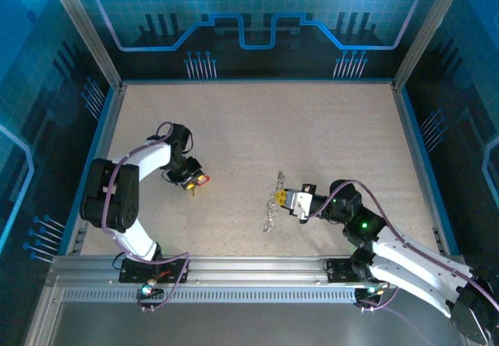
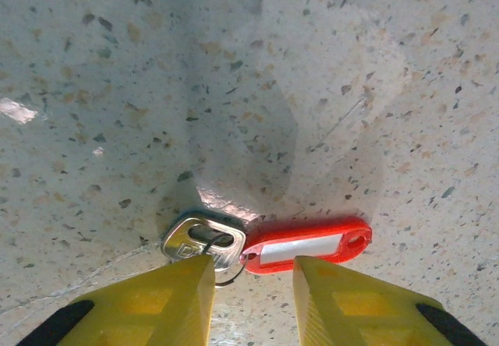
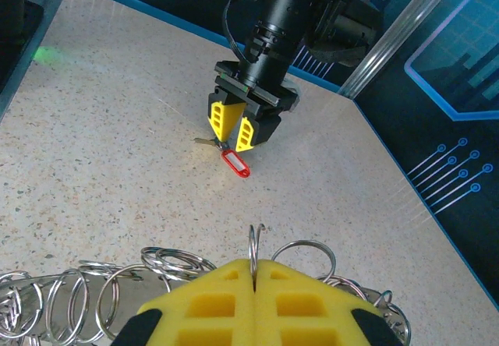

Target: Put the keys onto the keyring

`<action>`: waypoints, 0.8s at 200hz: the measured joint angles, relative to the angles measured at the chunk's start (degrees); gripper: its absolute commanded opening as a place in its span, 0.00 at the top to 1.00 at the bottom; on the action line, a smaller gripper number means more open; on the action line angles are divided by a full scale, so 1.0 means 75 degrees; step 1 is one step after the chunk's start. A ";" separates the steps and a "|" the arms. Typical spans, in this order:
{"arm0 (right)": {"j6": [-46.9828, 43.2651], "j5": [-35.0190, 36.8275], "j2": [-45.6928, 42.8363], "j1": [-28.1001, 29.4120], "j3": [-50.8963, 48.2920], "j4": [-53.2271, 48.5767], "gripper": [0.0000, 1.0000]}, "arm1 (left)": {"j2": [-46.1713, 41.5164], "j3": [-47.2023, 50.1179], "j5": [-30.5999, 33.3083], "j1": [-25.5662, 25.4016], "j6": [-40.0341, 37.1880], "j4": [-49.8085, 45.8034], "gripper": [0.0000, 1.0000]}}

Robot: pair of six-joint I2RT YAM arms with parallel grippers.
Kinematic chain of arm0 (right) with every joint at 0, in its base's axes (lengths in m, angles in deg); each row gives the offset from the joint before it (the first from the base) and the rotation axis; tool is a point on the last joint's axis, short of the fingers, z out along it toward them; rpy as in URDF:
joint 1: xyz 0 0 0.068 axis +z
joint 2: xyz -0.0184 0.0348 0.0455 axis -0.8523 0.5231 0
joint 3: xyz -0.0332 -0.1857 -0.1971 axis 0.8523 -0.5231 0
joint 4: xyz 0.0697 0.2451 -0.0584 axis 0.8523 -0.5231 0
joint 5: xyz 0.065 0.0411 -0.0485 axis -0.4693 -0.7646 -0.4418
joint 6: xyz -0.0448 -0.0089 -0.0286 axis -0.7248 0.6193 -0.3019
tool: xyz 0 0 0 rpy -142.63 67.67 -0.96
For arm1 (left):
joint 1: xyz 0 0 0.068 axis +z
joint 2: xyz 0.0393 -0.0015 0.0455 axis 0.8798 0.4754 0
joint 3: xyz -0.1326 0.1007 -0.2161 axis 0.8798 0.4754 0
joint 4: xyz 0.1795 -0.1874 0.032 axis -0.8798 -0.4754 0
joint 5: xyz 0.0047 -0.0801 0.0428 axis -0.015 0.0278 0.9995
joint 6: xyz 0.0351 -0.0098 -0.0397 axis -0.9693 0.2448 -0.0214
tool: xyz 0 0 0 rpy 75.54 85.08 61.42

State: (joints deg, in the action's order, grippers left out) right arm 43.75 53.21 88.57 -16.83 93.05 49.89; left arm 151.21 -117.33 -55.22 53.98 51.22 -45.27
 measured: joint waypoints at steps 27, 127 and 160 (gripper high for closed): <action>0.0000 0.0000 -0.0041 0.0000 0.0000 0.0000 1.00 | 0.0000 0.0000 0.0000 -0.0020 0.0006 -0.0003 0.63; 0.0000 -0.0003 -0.0012 0.0000 0.0000 0.0003 1.00 | -0.0152 0.0233 0.0265 -0.0111 0.0207 -0.0017 0.60; 0.0000 -0.0003 -0.0006 0.0000 0.0000 0.0006 1.00 | -0.0152 0.0230 0.0294 -0.0137 0.0207 -0.0020 0.60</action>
State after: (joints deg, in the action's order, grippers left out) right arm 43.75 53.19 88.52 -16.83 93.05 49.93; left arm 150.08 -115.61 -53.01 52.95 52.77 -45.42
